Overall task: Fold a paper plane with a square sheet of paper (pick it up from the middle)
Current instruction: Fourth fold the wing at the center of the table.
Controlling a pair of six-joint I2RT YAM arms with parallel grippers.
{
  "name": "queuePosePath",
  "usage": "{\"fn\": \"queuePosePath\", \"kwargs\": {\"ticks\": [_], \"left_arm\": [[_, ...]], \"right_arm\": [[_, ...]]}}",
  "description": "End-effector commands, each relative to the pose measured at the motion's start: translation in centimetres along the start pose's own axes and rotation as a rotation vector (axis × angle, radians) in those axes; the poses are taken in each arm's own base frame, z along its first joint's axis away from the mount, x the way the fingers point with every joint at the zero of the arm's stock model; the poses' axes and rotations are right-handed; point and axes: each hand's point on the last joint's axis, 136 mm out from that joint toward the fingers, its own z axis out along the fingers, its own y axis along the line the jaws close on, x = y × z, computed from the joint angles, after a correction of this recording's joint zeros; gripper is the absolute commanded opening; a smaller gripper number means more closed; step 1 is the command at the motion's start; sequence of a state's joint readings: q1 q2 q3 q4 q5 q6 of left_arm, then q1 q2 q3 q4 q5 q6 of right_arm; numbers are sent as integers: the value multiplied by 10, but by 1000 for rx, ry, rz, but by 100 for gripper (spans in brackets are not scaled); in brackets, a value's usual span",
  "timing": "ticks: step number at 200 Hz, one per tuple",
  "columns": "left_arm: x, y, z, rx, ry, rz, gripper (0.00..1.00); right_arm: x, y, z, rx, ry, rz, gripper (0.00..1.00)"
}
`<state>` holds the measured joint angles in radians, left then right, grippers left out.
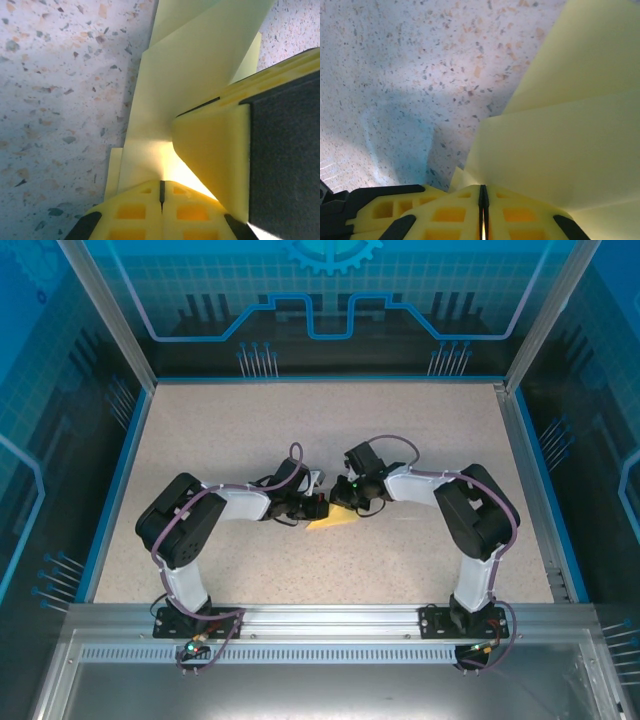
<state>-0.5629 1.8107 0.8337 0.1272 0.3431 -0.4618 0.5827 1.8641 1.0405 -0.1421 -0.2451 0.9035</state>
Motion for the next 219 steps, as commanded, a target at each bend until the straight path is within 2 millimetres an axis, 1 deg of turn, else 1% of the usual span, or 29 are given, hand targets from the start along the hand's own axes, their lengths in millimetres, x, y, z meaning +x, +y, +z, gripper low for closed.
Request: {"fn": "queuePosePath", "kwargs": {"ticks": [1, 50, 69, 125, 157, 177, 191, 203, 219], "left_arm": [[33, 24, 7, -82, 121, -40, 0], [33, 24, 6, -83, 125, -41, 0], [34, 25, 6, -85, 128, -40, 0], [39, 28, 7, -93, 142, -44, 0], [41, 29, 6, -94, 149, -47, 0], [40, 27, 7, -90, 148, -46, 0], [40, 27, 7, -89, 148, -46, 0], [40, 27, 7, -90, 148, -45, 0], [40, 27, 7, -89, 148, -45, 0]], "right_arm": [[-1, -19, 5, 11, 12, 23, 10], [-7, -34, 4, 11, -7, 44, 10], [-12, -44, 4, 12, -16, 58, 10], [-32, -59, -5, -9, -50, 69, 9], [-44, -79, -8, 21, -57, 84, 9], [-56, -89, -15, 40, -82, 89, 9], [-68, -96, -24, 53, -112, 96, 9], [-79, -98, -34, 55, -140, 96, 9], [-93, -92, -50, 55, -188, 70, 9]]}}
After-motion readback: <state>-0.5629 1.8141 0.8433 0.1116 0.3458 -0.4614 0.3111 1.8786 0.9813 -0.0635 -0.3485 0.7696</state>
